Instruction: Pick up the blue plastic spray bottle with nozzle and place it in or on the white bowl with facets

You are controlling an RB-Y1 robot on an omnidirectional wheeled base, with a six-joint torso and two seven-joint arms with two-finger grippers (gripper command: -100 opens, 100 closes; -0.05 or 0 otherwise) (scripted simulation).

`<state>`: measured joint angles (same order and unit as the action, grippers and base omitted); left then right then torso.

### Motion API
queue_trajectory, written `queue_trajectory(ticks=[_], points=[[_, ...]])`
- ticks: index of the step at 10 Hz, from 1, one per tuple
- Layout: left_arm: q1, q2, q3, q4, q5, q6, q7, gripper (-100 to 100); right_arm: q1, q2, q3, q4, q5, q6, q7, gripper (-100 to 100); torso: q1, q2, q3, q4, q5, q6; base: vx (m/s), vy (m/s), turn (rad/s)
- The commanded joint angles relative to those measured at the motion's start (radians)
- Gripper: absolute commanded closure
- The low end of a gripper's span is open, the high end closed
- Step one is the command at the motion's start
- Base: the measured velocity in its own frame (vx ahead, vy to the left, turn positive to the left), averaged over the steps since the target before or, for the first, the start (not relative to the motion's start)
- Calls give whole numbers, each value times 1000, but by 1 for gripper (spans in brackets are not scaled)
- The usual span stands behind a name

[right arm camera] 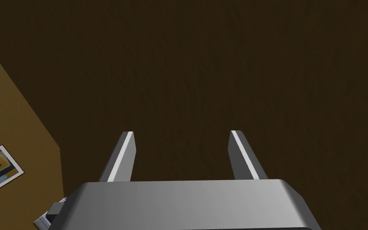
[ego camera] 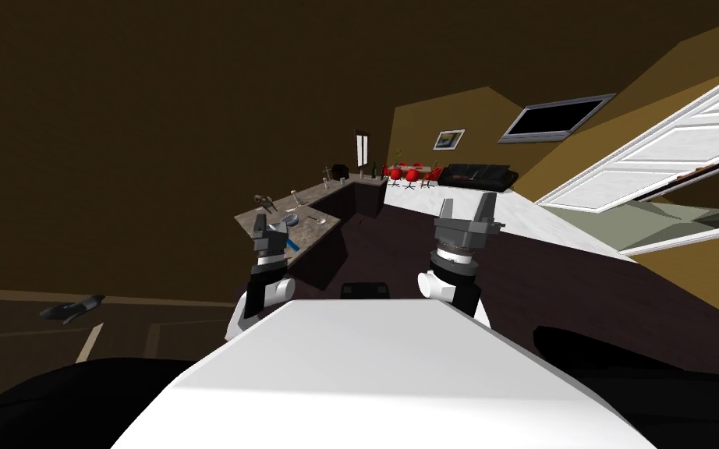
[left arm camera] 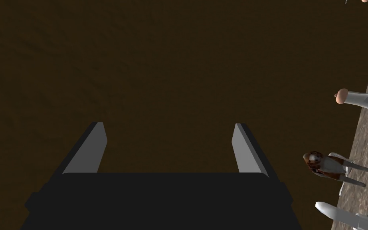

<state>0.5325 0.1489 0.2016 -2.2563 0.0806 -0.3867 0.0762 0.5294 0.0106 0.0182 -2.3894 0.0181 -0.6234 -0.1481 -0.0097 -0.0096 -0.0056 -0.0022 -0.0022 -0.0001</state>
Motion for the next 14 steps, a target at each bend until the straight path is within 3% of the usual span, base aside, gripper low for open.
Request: queue_trajectory(ticks=[1, 2, 3, 4, 5, 6, 7, 8, 9, 11, 12, 13, 14], points=[[-1, 11, 41, 20, 23, 19, 13, -100, 0, 0, 0, 0, 0, 0, 0, 0, 0, 0, 0, 0, 0, 0, 89, -108, 19], [-2, 20, 72, 43, 59, 51, 30, -100, 0, 0, 0, 0, 0, 0, 0, 0, 2, 2, 1, 0, 0, 0, 77, -100, 20], [-2, 20, 85, 43, 59, 51, 30, -100, 0, 0, 0, 0, 0, 0, 0, 0, 3, 3, 2, 1, 1, 0, 56, -73, 19], [-3, 26, 125, 67, 96, 84, 47, -100, 0, 0, 0, 0, 0, 0, 0, 0, 5, 5, 3, 1, 1, 0, 59, -78, 31], [-3, 26, 130, 67, 96, 84, 47, -100, 0, 0, 0, 0, 0, 0, 0, 0, 5, 5, 3, 1, 1, 0, 56, -71, 21], [-3, 31, 166, 92, 135, 118, 66, -100, 0, 0, 0, 0, 0, 0, 0, 0, 5, 6, 3, 1, 1, 0, 78, -100, 20], [-3, 31, 176, 92, 135, 118, 66, -100, 0, 0, 0, 0, 0, 0, 0, 0, 4, 5, 3, 1, 1, 0, 71, -85, 27], [-4, 34, 220, 118, 176, 154, 86, -100, 0, 0, 0, 0, 0, 0, 0, 0, 5, 5, 3, 1, 1, 0, 100, -99, 32], [-4, 34, 224, 118, 176, 154, 86, -100, 0, 0, 0, 0, 0, 0, 0, 0, 4, 3, 2, 1, 1, 0, 83, -78, 25], [-6, 38, 300, 172, 250, 224, 129, -100, 0, 0, 0, 0, 0, 0, 0, 0, 4, 4, 2, 1, 1, 0, 94, -125, 37], [-6, 38, 320, 172, 260, 228, 129, -100, 0, 0, 0, 0, 0, 0, 0, 0, 1, 2, 1, 1, 0, 0, 114, -110, 30], [-7, 40, 355, 200, 300, 266, 151, -100, 0, 0, 0, 0, 0, 0, 0, 0, 3, 2, 1, 0, 0, 0, 105, -94, 31], [-7, 40, 369, 200, 303, 266, 151, -100, 0, 0, 0, 0, 0, 0, 0, 0, 4, 2, 1, 0, 1, 0, 81, -71, 11]])
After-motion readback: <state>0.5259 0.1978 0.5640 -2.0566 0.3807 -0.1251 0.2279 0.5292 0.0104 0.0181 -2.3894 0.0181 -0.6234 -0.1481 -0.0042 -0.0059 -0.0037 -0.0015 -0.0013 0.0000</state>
